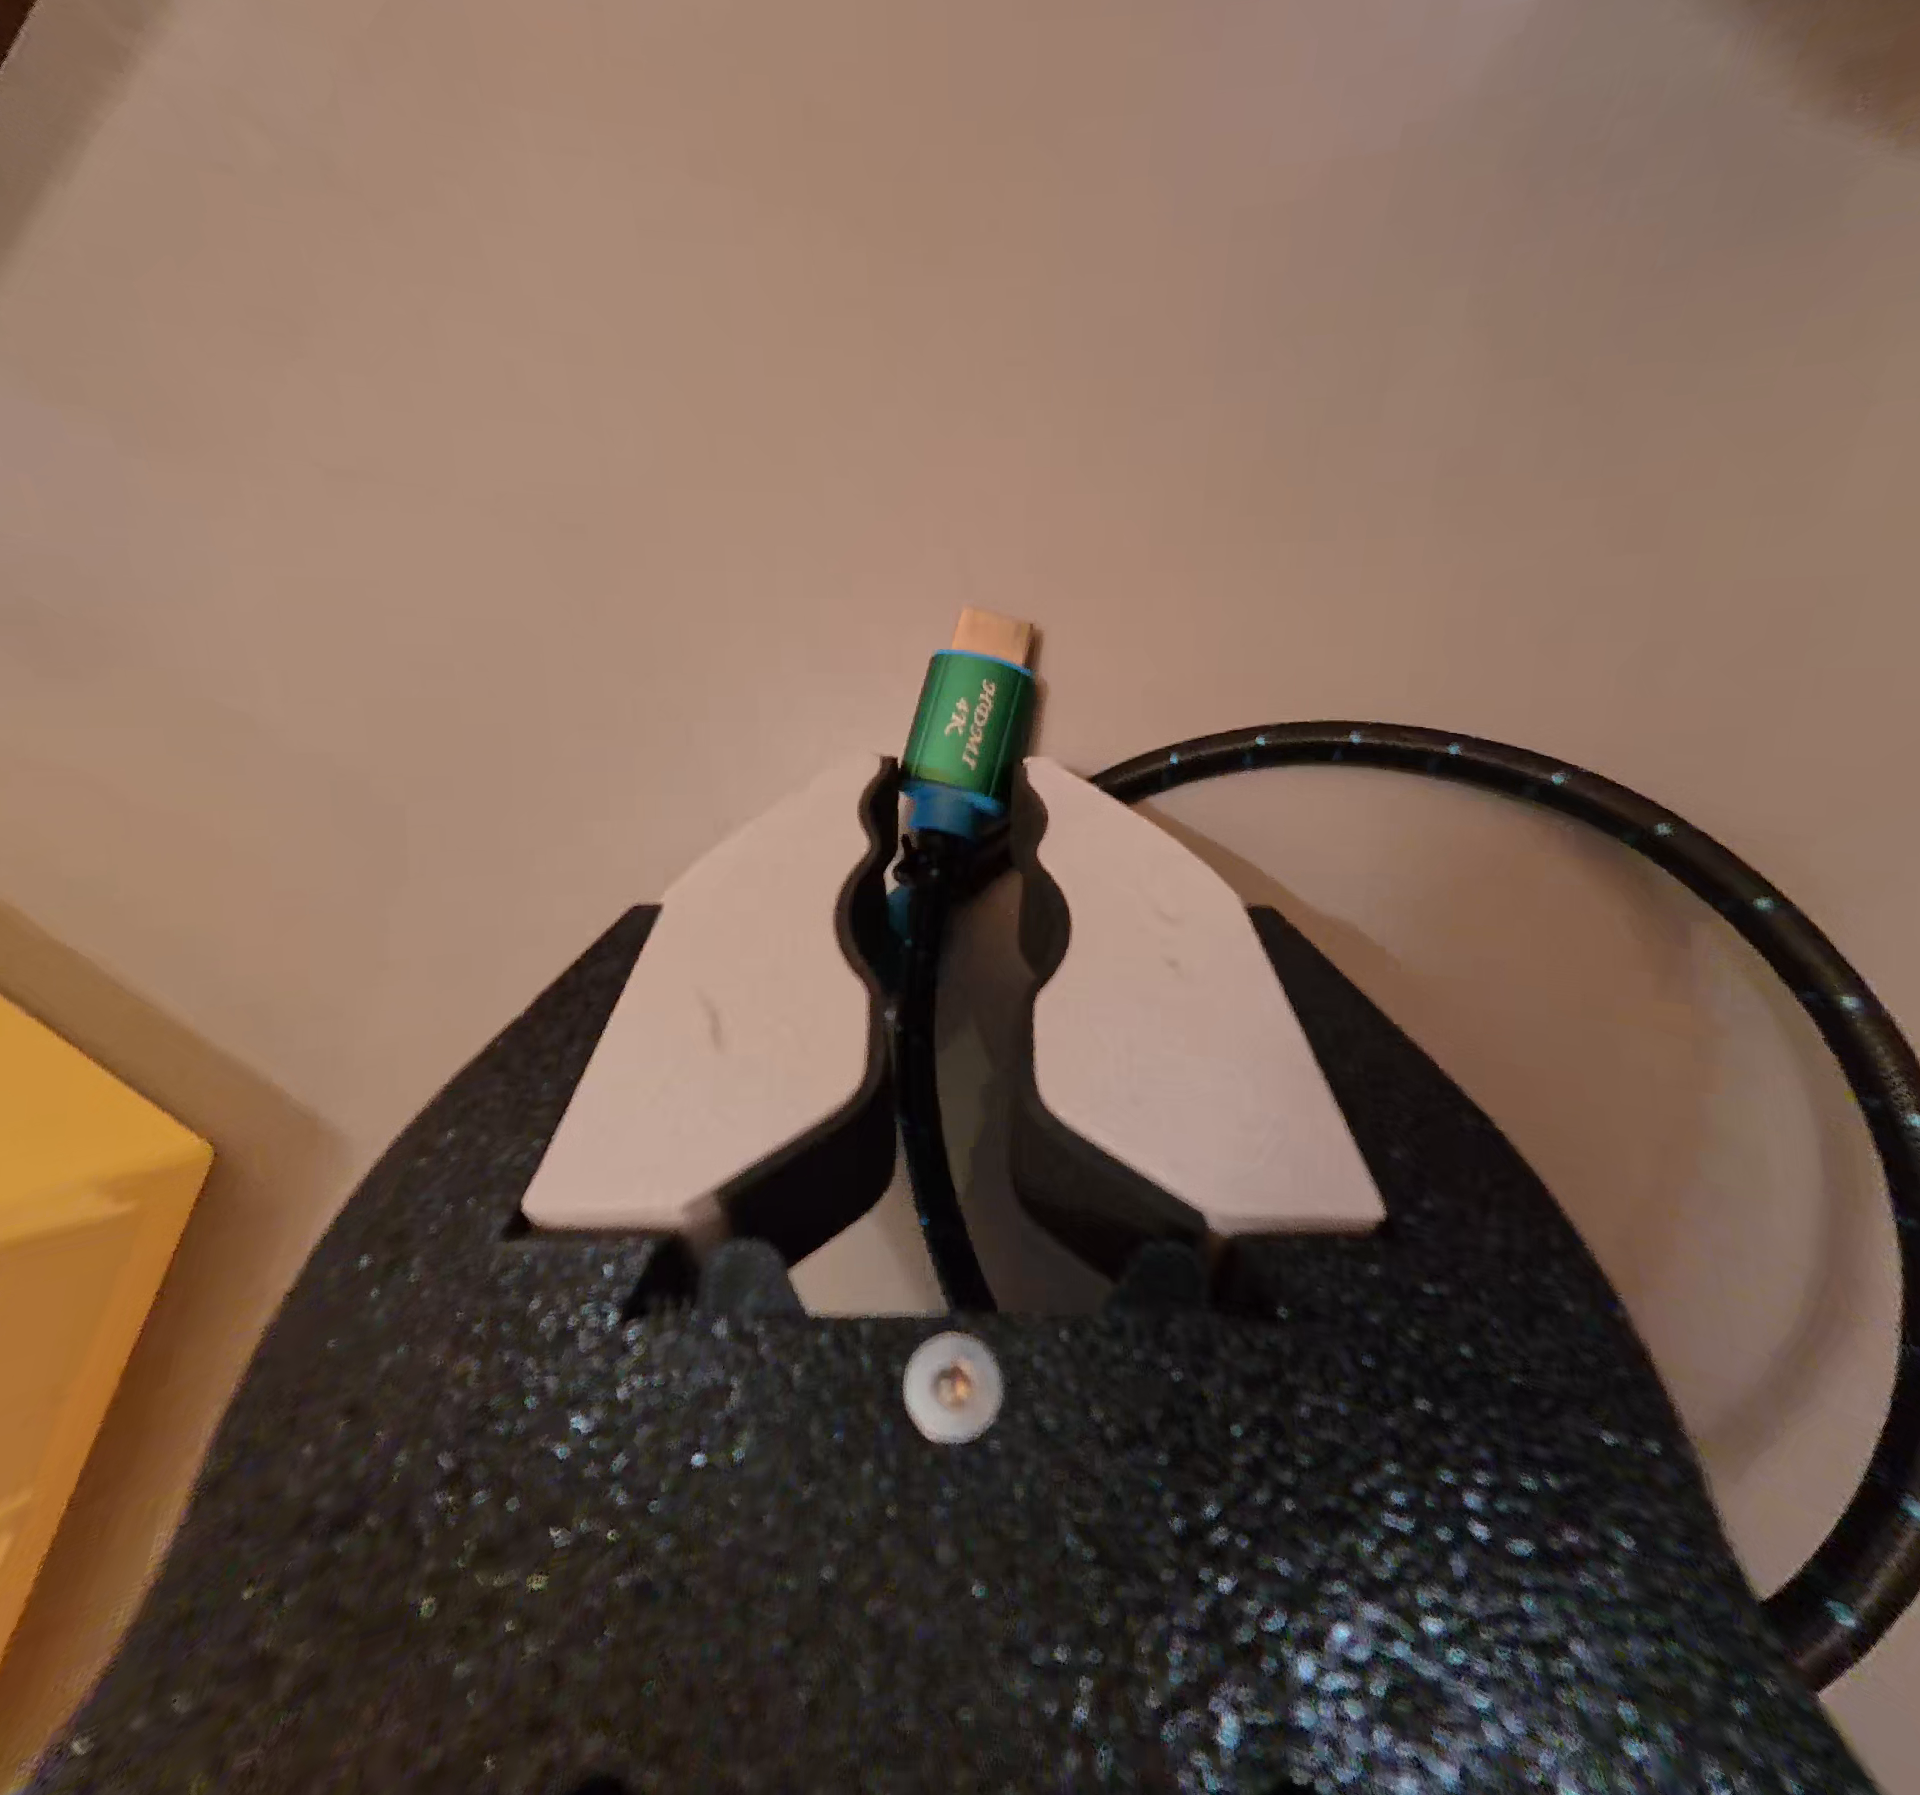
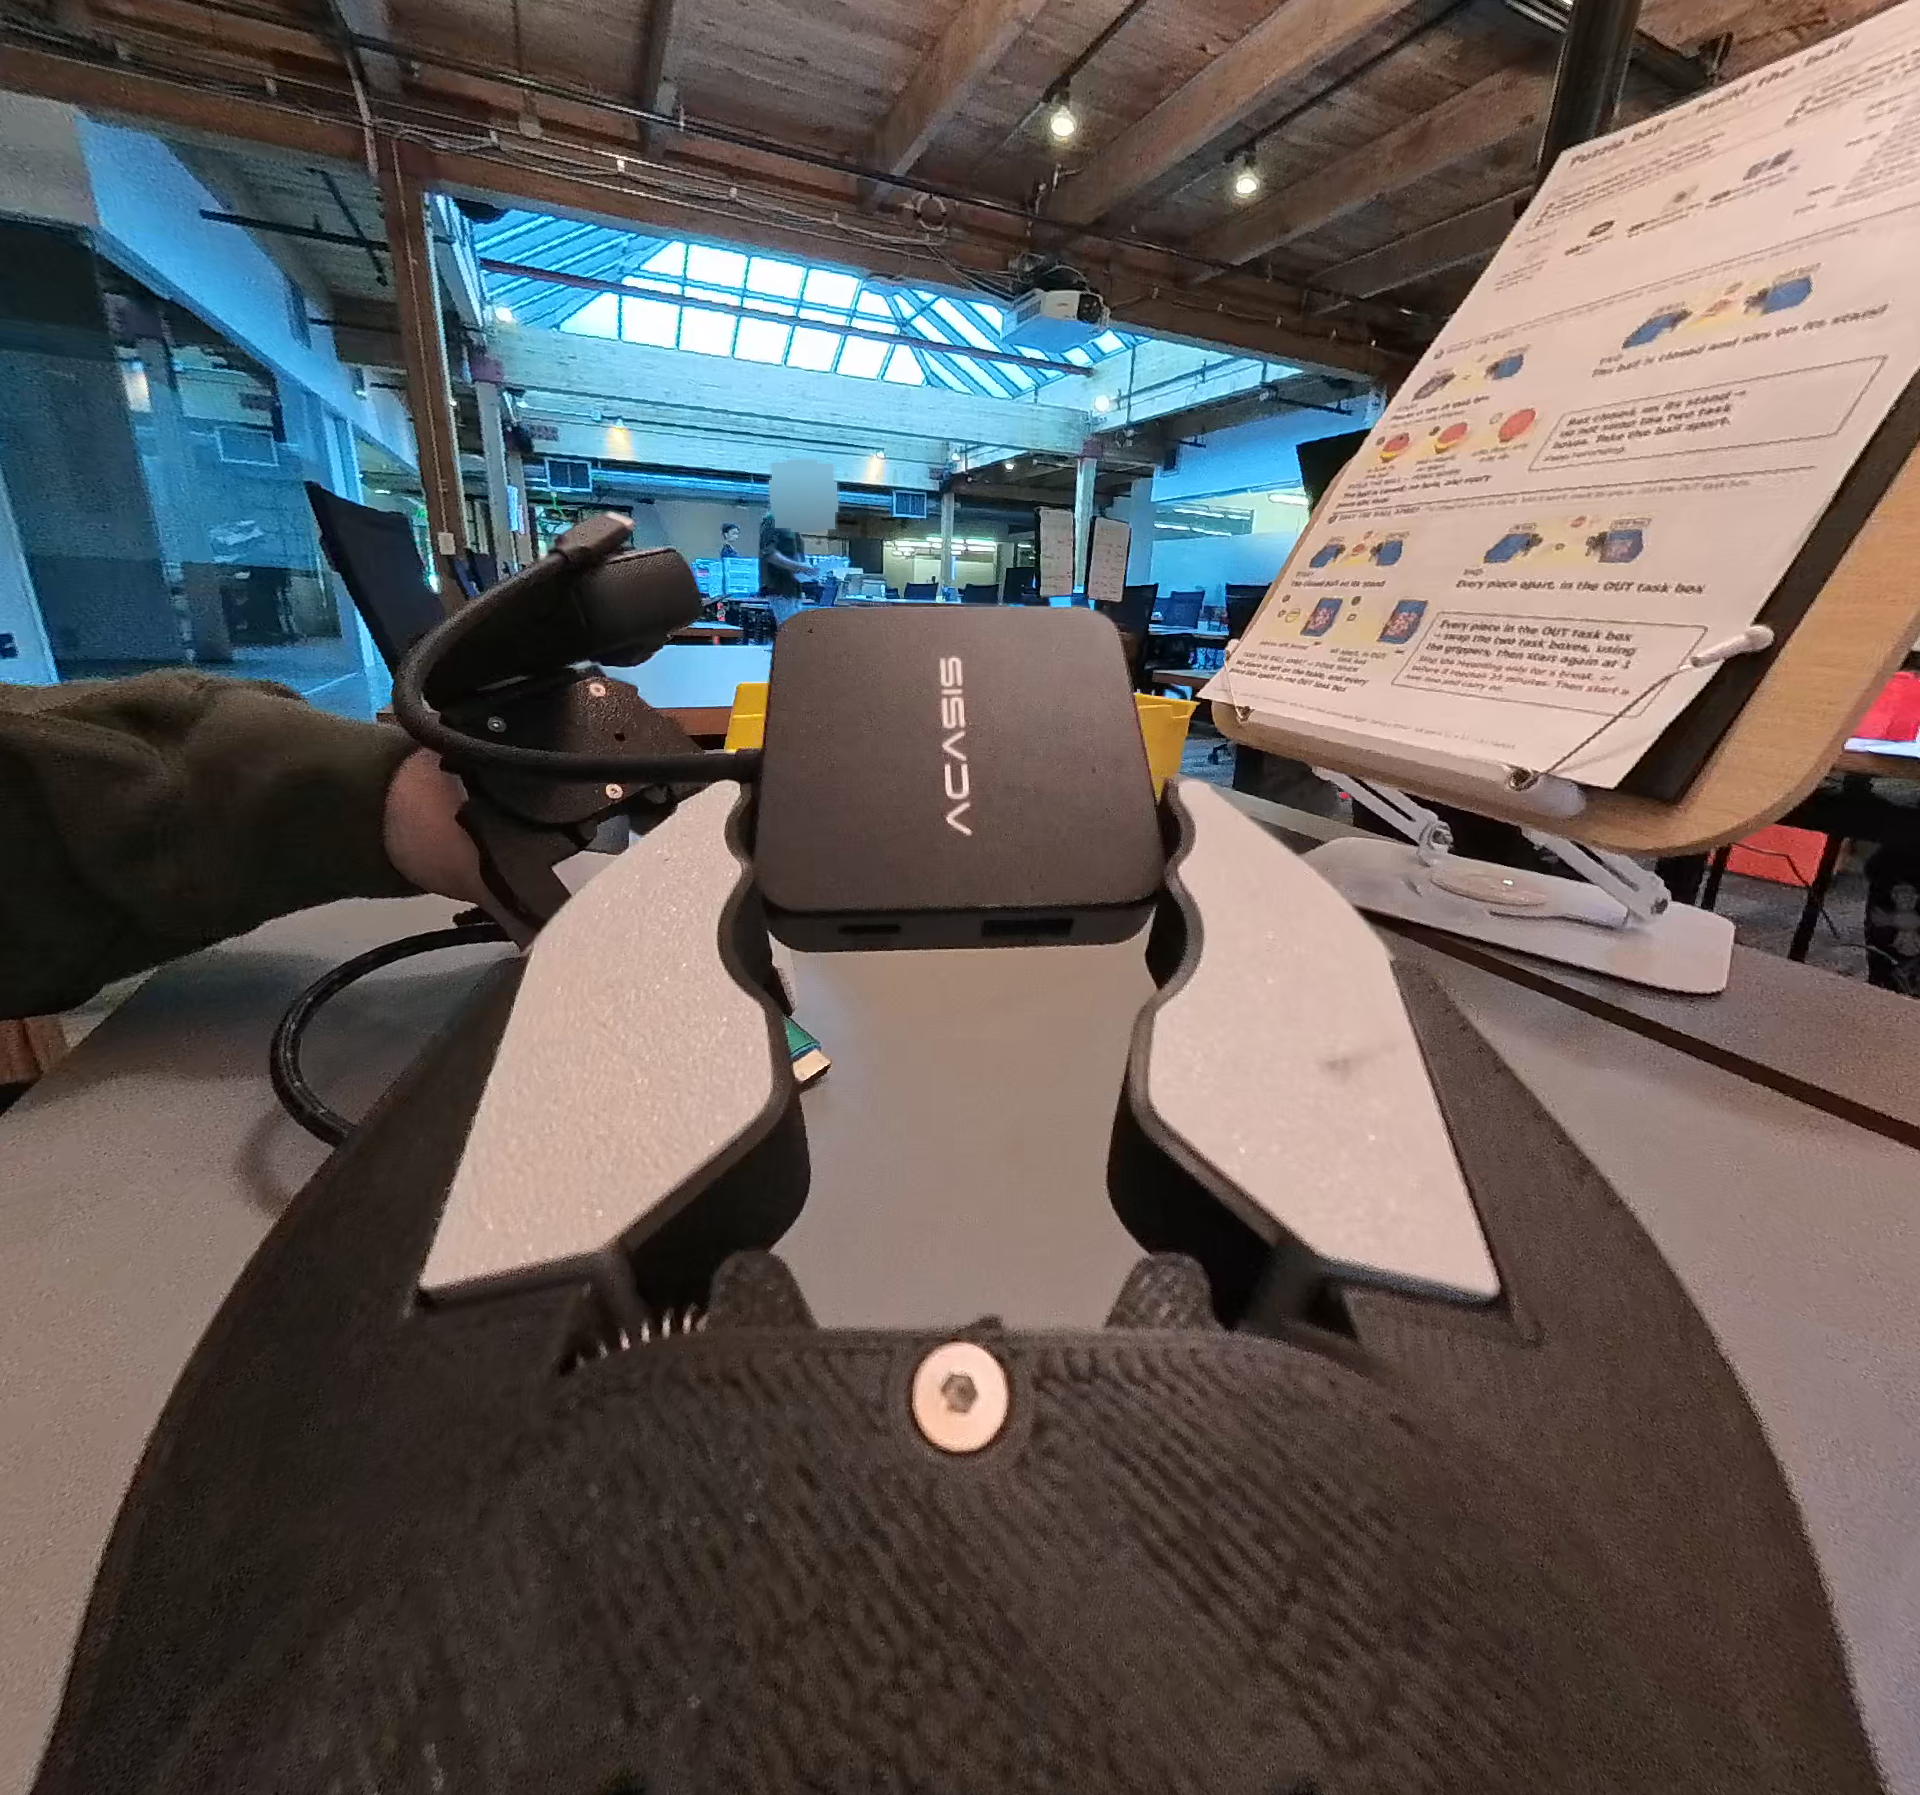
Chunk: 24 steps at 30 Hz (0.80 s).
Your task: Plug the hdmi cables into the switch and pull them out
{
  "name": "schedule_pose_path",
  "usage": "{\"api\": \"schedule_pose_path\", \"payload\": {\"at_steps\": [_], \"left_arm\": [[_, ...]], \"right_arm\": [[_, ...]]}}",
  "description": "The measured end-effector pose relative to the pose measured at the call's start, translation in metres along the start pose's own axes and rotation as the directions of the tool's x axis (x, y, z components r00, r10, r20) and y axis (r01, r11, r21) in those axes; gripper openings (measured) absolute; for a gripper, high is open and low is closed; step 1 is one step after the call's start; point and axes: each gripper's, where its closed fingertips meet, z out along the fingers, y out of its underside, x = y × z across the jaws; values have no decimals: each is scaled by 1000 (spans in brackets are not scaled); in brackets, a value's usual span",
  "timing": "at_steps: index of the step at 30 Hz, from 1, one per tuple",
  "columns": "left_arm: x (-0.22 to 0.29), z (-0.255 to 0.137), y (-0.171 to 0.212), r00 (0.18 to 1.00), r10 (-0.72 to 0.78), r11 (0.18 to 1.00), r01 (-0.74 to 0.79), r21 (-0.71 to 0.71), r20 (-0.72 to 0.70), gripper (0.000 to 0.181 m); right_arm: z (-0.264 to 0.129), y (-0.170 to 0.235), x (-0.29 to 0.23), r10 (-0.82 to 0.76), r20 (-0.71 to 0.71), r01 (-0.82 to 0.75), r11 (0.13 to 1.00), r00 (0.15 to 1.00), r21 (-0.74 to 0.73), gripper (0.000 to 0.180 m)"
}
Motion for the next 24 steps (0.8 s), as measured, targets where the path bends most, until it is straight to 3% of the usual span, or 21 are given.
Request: {"api": "schedule_pose_path", "payload": {"at_steps": [1, 14, 24], "left_arm": [[0, 0, 0, 1000, -1, 1000, 1, 8, -3, 20], [-3, 0, 0, 996, -48, 991, 39, 126, 75, 19], [-1, -11, 8, 998, -63, 990, 65, 128, -24, 19]], "right_arm": [[0, 0, 2, 6, -10, -6, 1000, 1000, 1, 72], [2, 4, 3, -1, -34, -1, 999, 999, -35, 72], [2, 3, 0, 2, -9, -2, 1000, 1000, -26, 72]]}}
